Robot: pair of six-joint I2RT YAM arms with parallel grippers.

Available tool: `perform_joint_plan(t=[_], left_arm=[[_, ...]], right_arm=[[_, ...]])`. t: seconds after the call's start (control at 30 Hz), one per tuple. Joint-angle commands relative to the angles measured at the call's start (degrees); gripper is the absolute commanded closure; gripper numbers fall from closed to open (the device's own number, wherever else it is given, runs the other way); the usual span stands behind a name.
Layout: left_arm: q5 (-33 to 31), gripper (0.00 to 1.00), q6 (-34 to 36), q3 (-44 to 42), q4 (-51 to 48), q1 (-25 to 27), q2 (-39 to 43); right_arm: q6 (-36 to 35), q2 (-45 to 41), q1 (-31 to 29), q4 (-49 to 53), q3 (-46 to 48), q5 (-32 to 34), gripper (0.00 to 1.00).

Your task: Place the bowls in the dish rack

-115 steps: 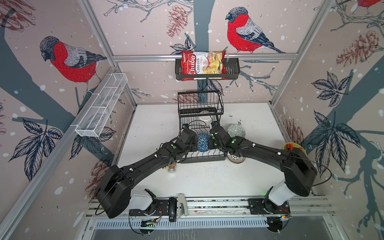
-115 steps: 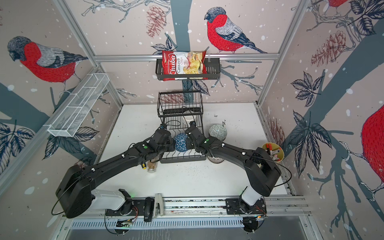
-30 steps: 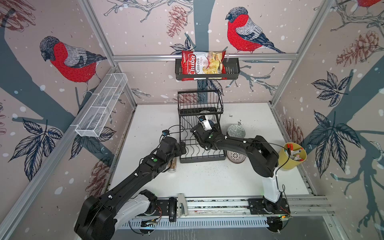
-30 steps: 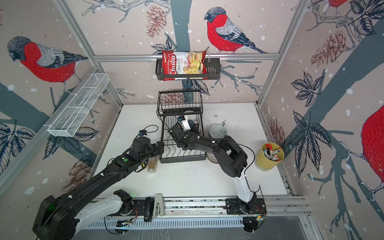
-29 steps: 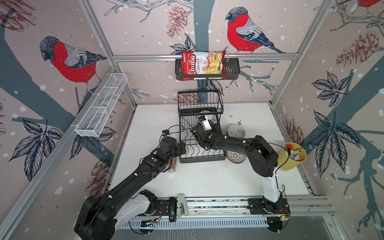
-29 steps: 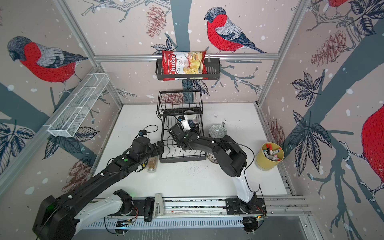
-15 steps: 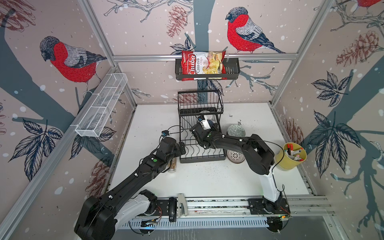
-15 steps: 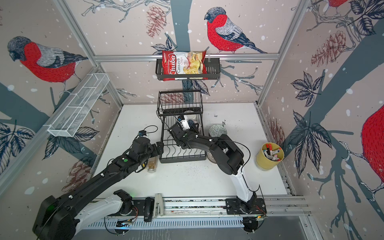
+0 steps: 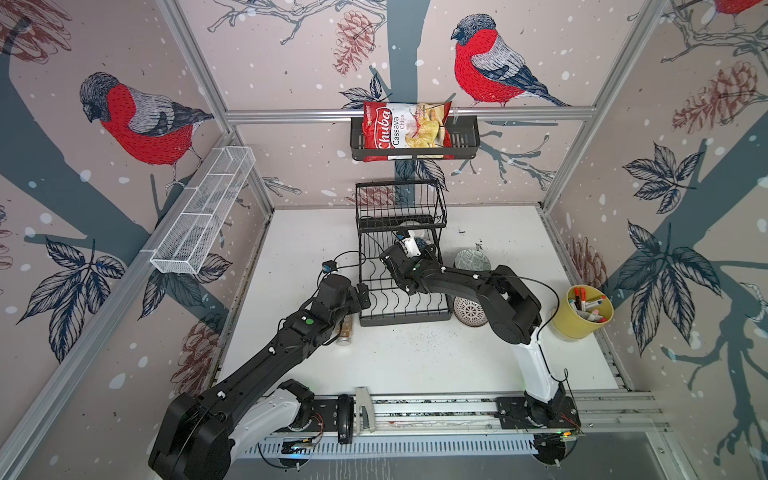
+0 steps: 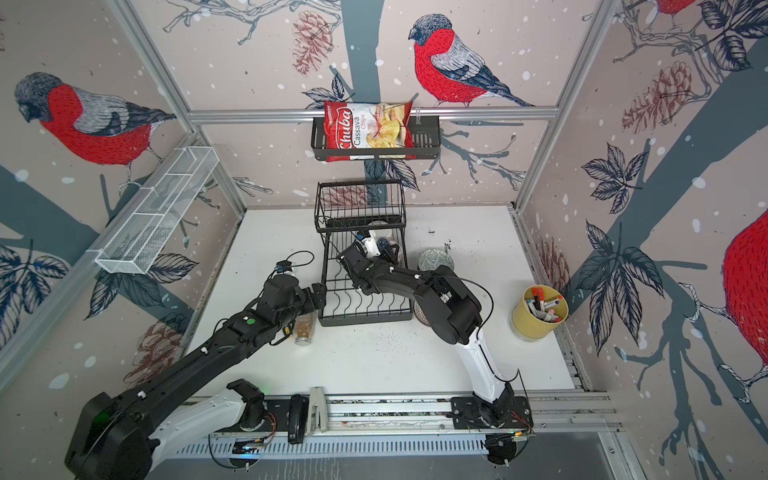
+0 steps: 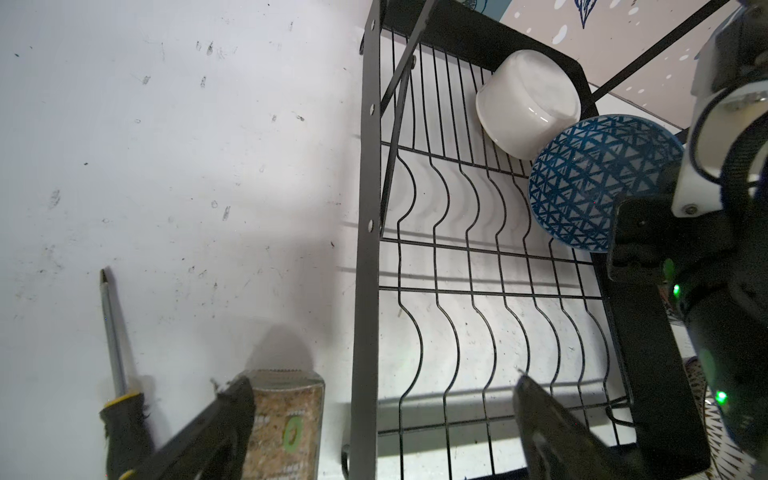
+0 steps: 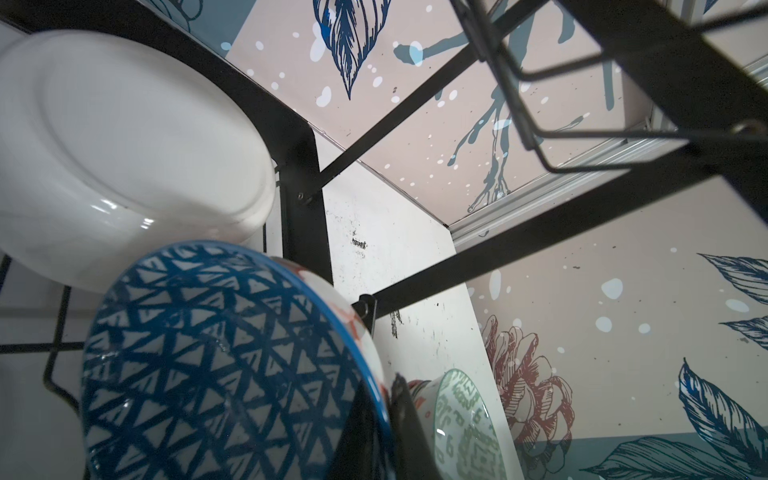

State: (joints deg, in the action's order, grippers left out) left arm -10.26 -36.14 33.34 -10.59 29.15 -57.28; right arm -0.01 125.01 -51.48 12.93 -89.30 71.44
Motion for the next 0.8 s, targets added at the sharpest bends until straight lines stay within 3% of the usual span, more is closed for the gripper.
perform_joint_plan(t=[0.0, 0.77], left_arm=[[0.2, 0.04, 1.0, -0.1, 2.0, -0.3, 0.5], [0.9, 0.04, 1.4, -1.8, 2.6, -1.0, 2.0]], right_arm=[[-0.4, 0.7, 0.1, -1.0, -1.2, 3.1, 1.0], [-2.9, 6.7, -2.5, 0.2, -4.3, 5.7, 1.0]])
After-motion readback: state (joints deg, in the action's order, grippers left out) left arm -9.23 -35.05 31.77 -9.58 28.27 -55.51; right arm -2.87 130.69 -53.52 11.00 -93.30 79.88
